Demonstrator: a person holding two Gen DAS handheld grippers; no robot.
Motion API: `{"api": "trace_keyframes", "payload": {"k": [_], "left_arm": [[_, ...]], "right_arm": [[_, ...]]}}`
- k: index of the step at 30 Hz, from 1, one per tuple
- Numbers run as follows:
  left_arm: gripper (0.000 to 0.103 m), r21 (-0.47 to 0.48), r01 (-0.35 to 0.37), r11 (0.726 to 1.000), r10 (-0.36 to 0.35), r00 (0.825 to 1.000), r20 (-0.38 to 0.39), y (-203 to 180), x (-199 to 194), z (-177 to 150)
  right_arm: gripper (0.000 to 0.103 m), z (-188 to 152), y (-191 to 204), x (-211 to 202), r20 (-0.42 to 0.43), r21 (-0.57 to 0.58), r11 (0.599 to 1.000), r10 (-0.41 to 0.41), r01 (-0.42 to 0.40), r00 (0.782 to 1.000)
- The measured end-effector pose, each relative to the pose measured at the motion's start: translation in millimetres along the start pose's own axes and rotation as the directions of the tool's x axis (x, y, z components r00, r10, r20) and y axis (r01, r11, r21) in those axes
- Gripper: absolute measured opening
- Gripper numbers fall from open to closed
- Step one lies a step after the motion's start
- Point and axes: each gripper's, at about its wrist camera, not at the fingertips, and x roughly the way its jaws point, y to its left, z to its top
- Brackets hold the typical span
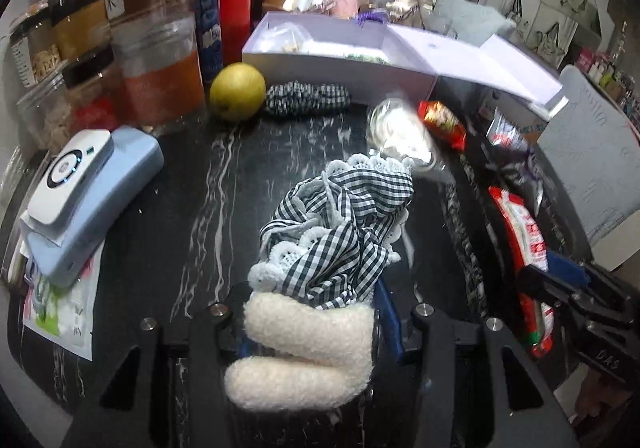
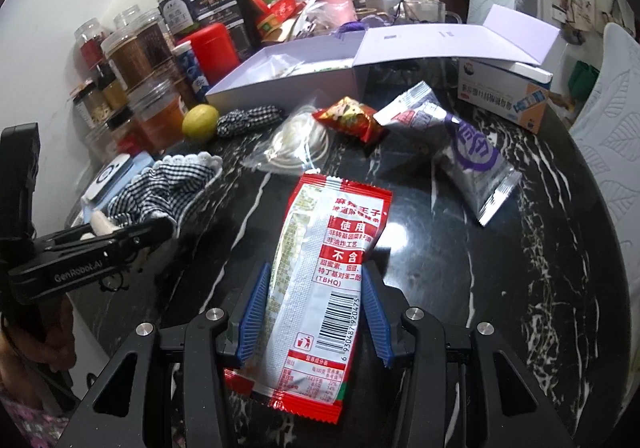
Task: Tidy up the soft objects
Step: 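Lift the checkered cloth with the left gripper while the right gripper holds the sauce packet, then carry the checkered cloth and sauce packet over the open white box with both grippers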
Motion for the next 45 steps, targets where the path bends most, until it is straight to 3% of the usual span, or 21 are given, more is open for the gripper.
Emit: {"api": "trace_keyframes", "payload": {"k": [5, 7, 10, 12, 14, 16, 18, 25, 35, 45], "left_arm": [[0.048, -0.02, -0.008, 1.0, 0.007, 1.0, -0.02, 2, 10, -1], [0.052, -0.017, -0.031, 0.999, 0.031, 0.999, -0.024, 0, 14, 0], [0.067, 0.008, -0.057, 0.998, 0.057, 0.997, -0.042, -4, 23, 0], [0.07, 0.052, -0.09, 0.995, 0.093, 0.995, -0.045, -12, 29, 0], [0.07, 0.062, -0.078, 0.995, 0.081, 0.996, -0.038, -14, 30, 1], [0.07, 0.069, -0.07, 0.995, 0.073, 0.997, -0.03, -15, 32, 2], [0.049, 0.07, -0.073, 0.995, 0.074, 0.997, -0.012, -16, 31, 4], [0.048, 0.058, 0.0, 0.998, 0.002, 0.999, -0.041, -15, 30, 15], [0.048, 0.12, 0.042, 0.992, -0.049, 0.997, 0.056, -35, 6, 40], [0.048, 0.18, 0.045, 0.983, -0.074, 0.984, 0.162, -43, -19, 70]], "right_arm": [[0.045, 1, -3, 5, -0.025, -0.002, 1.0, 0.002, -0.002, 1.0], [0.045, 2, -5, 9, -0.041, -0.001, 1.0, 0.0, 0.0, 0.999], [0.045, 4, -9, 12, -0.05, 0.001, 1.0, -0.002, 0.002, 0.999], [0.045, 5, -11, 14, -0.058, 0.003, 1.0, -0.003, 0.003, 0.998], [0.045, 7, -13, 16, -0.064, 0.006, 1.0, -0.004, 0.005, 0.998], [0.045, 9, -15, 17, -0.069, 0.01, 1.0, -0.003, 0.004, 0.998], [0.045, 10, -16, 20, -0.074, 0.016, 1.0, -0.003, 0.005, 0.997], [0.045, 13, -16, 24, -0.071, 0.03, 0.999, 0.023, -0.021, 0.997], [0.045, 22, -3, 21, -0.045, -0.01, 0.997, 0.081, -0.082, 0.996], [0.045, 53, 8, 0, 0.03, -0.07, 0.992, 0.108, -0.106, 0.994]]}}
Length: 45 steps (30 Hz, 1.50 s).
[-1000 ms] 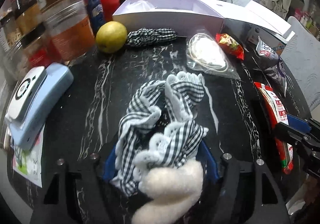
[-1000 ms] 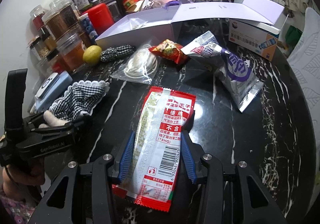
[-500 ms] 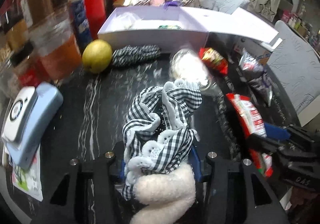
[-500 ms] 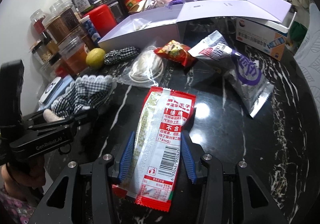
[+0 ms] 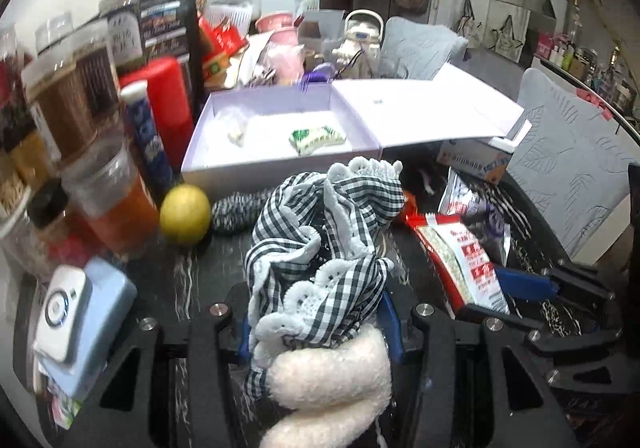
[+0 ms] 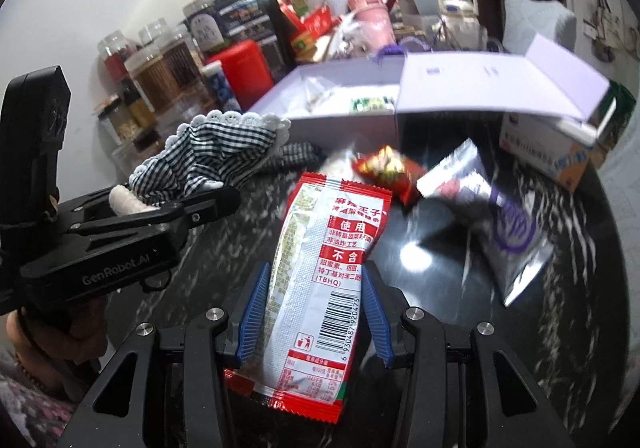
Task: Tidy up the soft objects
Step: 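Carry the checkered cloth and sauce packet over the open white box with both grippers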
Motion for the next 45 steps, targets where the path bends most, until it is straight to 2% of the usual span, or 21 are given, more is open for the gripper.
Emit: {"api": "trace_keyframes", "payload": {"k": [5, 13, 16, 23, 28, 36, 42, 45], "left_arm": [[0.048, -0.01, 0.016, 1.0, -0.015, 0.998, 0.058, 3, -8, 19], [0.048, -0.013, -0.003, 1.0, 0.005, 0.988, 0.154, 15, -18, 58], [0.048, -0.005, -0.032, 0.999, 0.032, 0.979, 0.199, 19, -19, 74], [0.048, -0.001, -0.018, 1.0, 0.018, 0.961, 0.276, 26, -17, 114], [0.048, -0.003, -0.031, 1.0, 0.03, 0.94, 0.339, 30, -11, 147], [0.048, -0.026, -0.028, 0.999, 0.036, 0.927, 0.374, 47, 15, 183], [0.048, -0.055, -0.048, 0.997, 0.065, 0.927, 0.37, 64, 44, 206], [0.048, -0.067, -0.057, 0.996, 0.077, 0.935, 0.347, 72, 61, 212]], "right_arm": [[0.045, 25, -3, -14, 0.061, -0.039, 0.999, -0.016, 0.018, 0.998], [0.045, 66, -11, -34, 0.156, -0.071, 0.995, -0.056, 0.068, 0.986], [0.045, 85, -14, -38, 0.187, -0.088, 0.993, -0.055, 0.072, 0.981], [0.045, 127, -14, -41, 0.286, -0.124, 0.988, -0.048, 0.087, 0.957], [0.045, 160, -14, -33, 0.323, -0.143, 0.986, -0.03, 0.08, 0.946], [0.045, 200, -22, -5, 0.361, -0.133, 0.989, -0.007, 0.059, 0.933], [0.045, 229, -30, 23, 0.379, -0.107, 0.993, -0.001, 0.045, 0.925], [0.045, 243, -36, 39, 0.38, -0.089, 0.993, -0.032, 0.071, 0.924]]}}
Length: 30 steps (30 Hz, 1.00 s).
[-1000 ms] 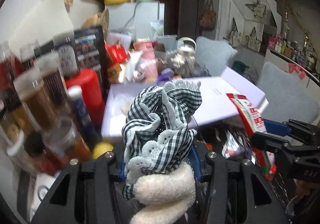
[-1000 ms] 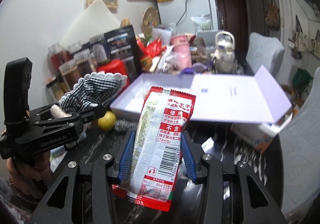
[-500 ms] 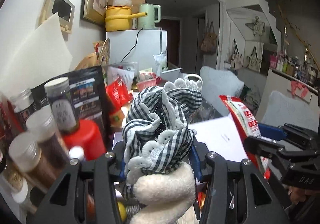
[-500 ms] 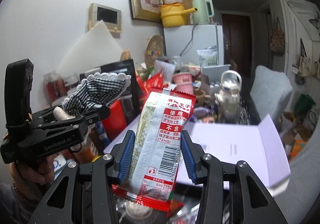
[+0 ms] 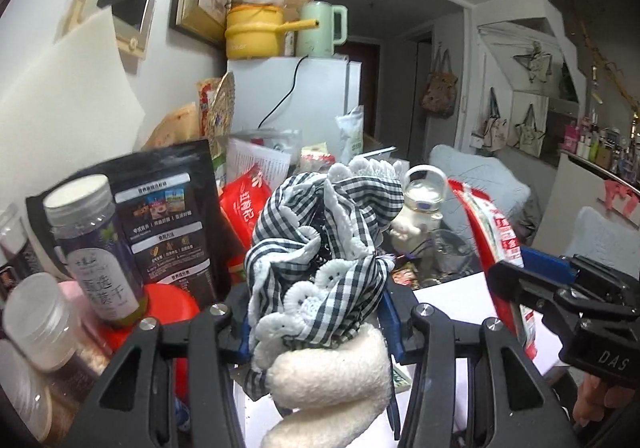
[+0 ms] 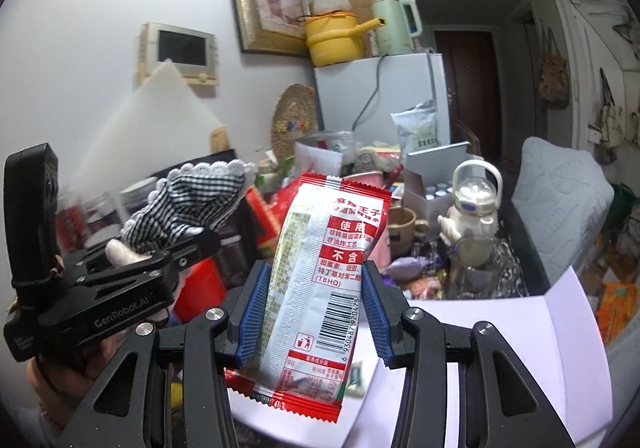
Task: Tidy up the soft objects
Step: 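Carry the checkered cloth and sauce packet over the open white box with both grippers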
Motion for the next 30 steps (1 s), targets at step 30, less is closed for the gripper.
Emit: {"api": "trace_keyframes", "payload": {"k": [30], "left_arm": [[0.048, -0.028, -0.011, 1.0, 0.0, 0.922, -0.387, 16, 129, -63]], "right_arm": [[0.045, -45, -27, 118, -0.295, 0.048, 0.999, -0.006, 0.021, 0.956]]}}
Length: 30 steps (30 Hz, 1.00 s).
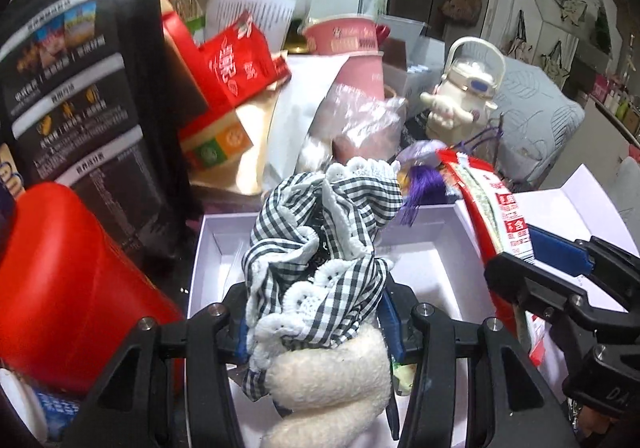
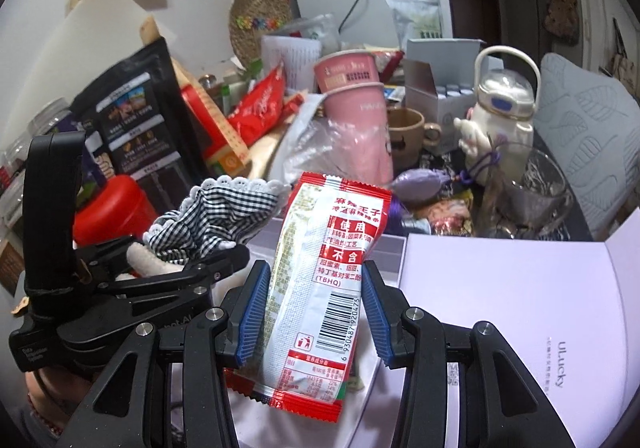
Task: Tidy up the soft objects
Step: 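Carry the checkered cloth and sauce packet over the open white box with both grippers, then open both grippers to drop the cloth and sauce packet into the box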
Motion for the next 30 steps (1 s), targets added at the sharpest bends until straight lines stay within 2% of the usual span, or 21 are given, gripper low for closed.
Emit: {"api": "trace_keyframes", "payload": {"k": [13, 15, 19, 25, 27, 30], "left_arm": [[0.049, 0.001, -0.054, 0.999, 0.054, 0.993, -0.102, 4, 27, -9], [0.05, 0.023, -0.097, 0.995, 0.099, 0.99, -0.103, 2, 29, -11], [0.05, 0.054, -0.141, 0.989, 0.146, 0.983, -0.108, -1, 34, -12], [0.054, 0.072, -0.153, 0.986, 0.16, 0.98, -0.115, -3, 36, -12], [0.058, 0.07, -0.155, 0.985, 0.163, 0.979, -0.122, -3, 37, -11], [0.063, 0.065, -0.158, 0.985, 0.165, 0.977, -0.131, -6, 41, -8]], "right_arm": [[0.046, -9, 1, 24, -0.072, -0.02, 0.999, -0.04, 0.039, 0.997], [0.046, -10, 2, 28, -0.085, -0.026, 0.999, -0.05, 0.048, 0.995], [0.047, -13, 4, 35, -0.112, -0.034, 0.998, -0.062, 0.059, 0.992], [0.048, -16, 5, 43, -0.143, -0.042, 0.996, -0.085, 0.08, 0.986], [0.049, -16, 4, 43, -0.147, -0.039, 0.996, -0.09, 0.085, 0.985], [0.058, -15, 2, 40, -0.13, -0.042, 0.994, -0.105, 0.1, 0.986]]}}
